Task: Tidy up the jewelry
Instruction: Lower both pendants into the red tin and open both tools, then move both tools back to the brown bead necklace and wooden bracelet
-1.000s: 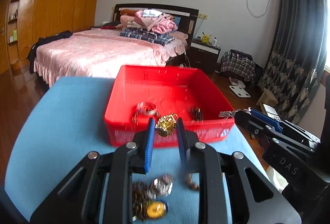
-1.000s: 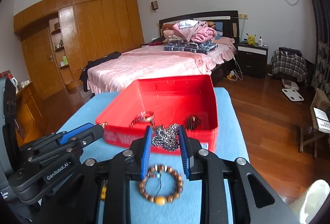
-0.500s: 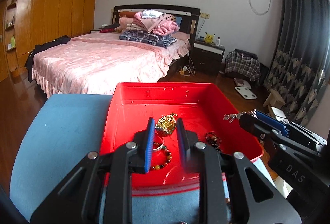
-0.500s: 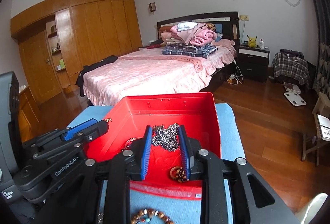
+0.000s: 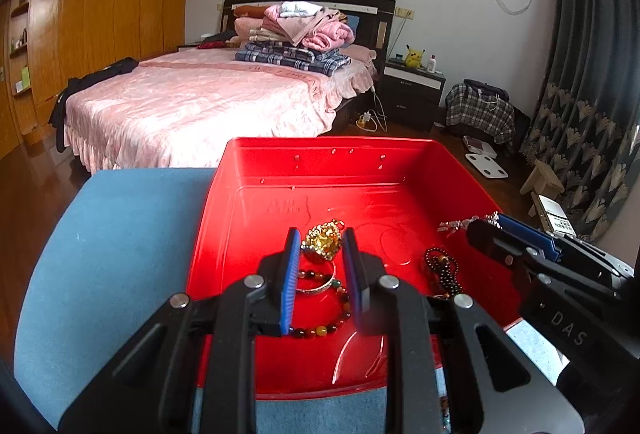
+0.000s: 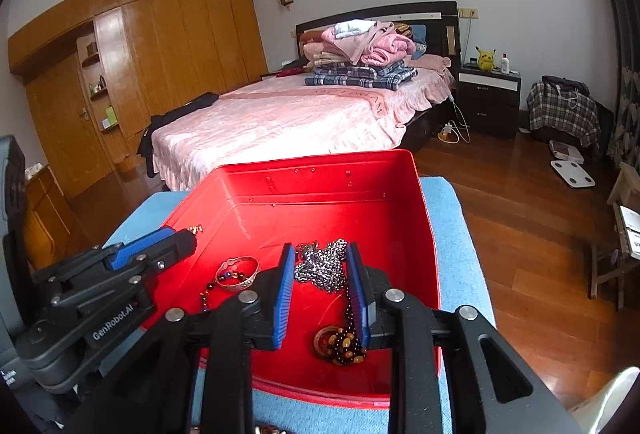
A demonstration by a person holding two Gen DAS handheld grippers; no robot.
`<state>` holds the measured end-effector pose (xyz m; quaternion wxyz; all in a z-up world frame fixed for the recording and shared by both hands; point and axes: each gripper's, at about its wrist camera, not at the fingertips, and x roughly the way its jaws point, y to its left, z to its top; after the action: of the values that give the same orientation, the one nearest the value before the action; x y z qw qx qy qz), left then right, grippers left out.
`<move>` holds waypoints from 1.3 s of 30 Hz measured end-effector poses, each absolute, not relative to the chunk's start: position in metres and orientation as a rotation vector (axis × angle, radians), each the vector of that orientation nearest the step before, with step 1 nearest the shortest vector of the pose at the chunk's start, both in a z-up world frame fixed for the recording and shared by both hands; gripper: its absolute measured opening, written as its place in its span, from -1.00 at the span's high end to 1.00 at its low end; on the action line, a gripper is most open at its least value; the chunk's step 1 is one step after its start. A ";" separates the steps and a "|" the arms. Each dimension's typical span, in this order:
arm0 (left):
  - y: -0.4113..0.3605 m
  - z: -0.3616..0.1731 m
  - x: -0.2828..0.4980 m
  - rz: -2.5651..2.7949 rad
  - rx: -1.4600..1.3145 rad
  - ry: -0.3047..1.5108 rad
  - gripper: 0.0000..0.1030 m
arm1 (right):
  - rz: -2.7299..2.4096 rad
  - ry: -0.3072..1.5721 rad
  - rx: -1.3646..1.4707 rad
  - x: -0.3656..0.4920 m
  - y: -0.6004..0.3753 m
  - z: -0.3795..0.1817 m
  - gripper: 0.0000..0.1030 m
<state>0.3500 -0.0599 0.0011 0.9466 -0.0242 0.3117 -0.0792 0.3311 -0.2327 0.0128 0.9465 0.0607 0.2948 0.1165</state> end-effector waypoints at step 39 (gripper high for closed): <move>-0.003 -0.035 0.162 -0.061 -0.025 0.657 -0.83 | 0.139 0.661 0.125 0.162 -0.250 -0.029 -0.85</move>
<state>0.1624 -0.0026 -0.0349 0.9461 -0.0125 0.3224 -0.0299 0.1616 -0.2502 -0.0286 0.9417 0.0612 0.3238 0.0679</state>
